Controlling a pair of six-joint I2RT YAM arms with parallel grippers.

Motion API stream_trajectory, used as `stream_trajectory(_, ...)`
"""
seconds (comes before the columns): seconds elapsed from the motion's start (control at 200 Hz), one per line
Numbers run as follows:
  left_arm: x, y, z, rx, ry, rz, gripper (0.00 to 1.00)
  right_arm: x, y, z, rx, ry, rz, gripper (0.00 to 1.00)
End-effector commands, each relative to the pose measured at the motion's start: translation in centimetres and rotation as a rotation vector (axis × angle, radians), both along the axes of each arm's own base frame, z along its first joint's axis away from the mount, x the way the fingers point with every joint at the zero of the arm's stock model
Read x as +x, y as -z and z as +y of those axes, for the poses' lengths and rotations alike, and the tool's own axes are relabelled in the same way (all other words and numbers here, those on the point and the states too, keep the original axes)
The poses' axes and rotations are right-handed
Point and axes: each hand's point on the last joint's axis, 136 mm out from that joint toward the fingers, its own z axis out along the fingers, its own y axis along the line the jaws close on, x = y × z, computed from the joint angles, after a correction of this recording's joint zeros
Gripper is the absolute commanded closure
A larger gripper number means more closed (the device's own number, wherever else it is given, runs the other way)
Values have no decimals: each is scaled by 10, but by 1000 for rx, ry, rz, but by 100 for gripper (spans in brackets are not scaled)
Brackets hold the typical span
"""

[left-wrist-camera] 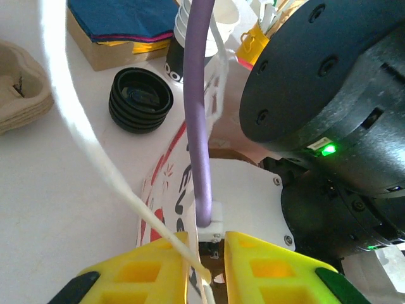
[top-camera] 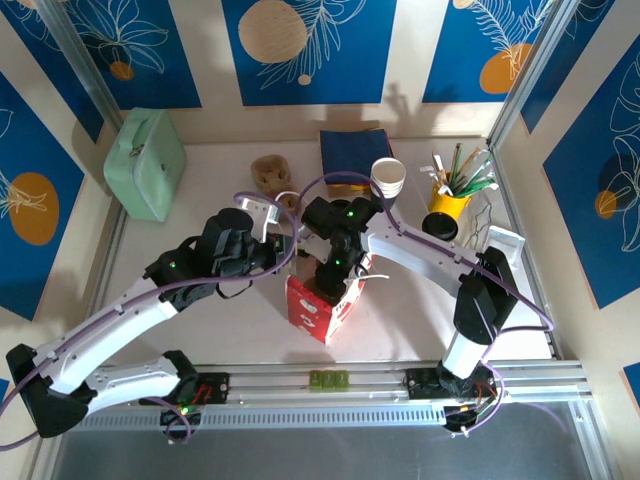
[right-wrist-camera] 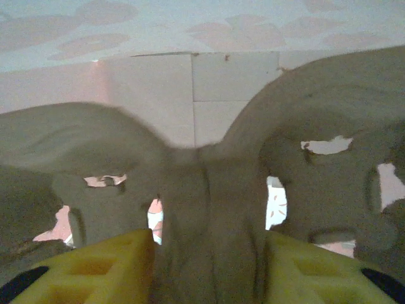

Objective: Pack the takeout coffee

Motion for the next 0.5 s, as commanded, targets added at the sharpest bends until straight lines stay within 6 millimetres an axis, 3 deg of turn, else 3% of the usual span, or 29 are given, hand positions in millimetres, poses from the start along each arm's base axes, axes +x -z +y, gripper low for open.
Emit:
stream_trajectory(0.0, -2, -12, -1, -24, 14, -31, 78, -1, -13, 1, 17, 12, -9, 48)
stream_trajectory(0.24, -2, -13, 3, -18, 1, -35, 78, 2, -23, 1, 30, 10, -43, 37)
stream_trajectory(0.495, -3, -13, 6, -7, 0, -35, 77, 8, -38, 2, 62, 10, -93, 37)
